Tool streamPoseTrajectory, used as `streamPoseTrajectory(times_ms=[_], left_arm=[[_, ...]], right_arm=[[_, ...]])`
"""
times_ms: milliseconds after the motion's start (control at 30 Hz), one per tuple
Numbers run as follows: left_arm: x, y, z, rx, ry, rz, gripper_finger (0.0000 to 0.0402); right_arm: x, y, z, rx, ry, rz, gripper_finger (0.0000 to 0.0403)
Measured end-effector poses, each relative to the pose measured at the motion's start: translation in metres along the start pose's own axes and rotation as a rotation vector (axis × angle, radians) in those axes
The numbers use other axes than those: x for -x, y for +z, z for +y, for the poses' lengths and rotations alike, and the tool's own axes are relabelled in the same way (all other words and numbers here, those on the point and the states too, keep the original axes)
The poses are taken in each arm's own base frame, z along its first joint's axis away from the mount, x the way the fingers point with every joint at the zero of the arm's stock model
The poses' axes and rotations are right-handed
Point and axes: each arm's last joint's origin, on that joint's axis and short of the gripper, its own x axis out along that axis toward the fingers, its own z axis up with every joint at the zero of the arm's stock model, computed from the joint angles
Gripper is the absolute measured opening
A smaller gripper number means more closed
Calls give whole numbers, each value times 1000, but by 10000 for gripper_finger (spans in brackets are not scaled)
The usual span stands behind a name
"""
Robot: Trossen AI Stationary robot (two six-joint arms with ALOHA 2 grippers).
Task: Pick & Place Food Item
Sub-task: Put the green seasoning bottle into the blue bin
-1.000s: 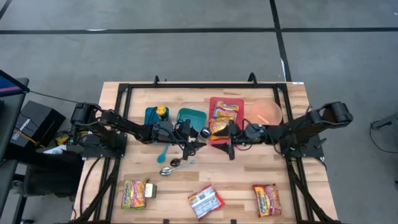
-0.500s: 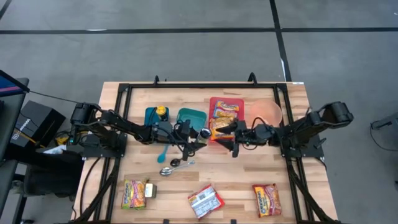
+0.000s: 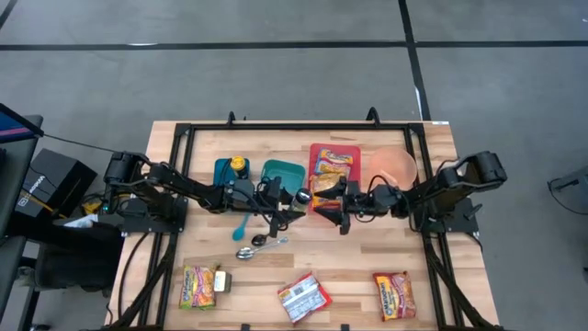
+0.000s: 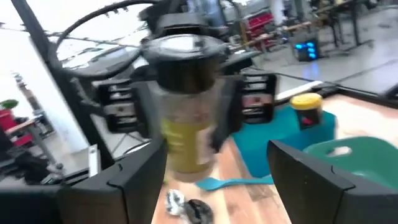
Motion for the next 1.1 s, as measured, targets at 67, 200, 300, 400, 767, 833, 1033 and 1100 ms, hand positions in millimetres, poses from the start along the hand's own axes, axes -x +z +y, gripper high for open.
streamPoseTrajectory(times_ms=[67, 200, 300, 400, 767, 833, 1033, 1100], left_arm=[[0, 0, 0, 1, 0, 0, 168], [0, 0, 0, 1, 0, 0, 168], [0, 0, -1, 2, -25, 7, 168], [0, 0, -1, 2, -33, 8, 168], [0, 0, -1, 3, -33, 8, 168], [0, 0, -1, 2, -33, 8, 168], [0, 0, -1, 2, -34, 6, 168], [0, 0, -1, 2, -34, 6, 168]], right_arm=[[-2, 3, 4, 9, 24, -14, 270], [-9, 7, 9, 21, 37, -25, 270], [-15, 7, 5, 5, 4, 22, 270], [-18, 7, 3, 5, -11, 37, 270], [-19, 9, 11, 31, 20, 19, 270], [-19, 11, 12, 28, 27, 3, 270], [-19, 11, 10, 3, 41, 12, 270], [-20, 11, 10, 3, 39, 12, 270]])
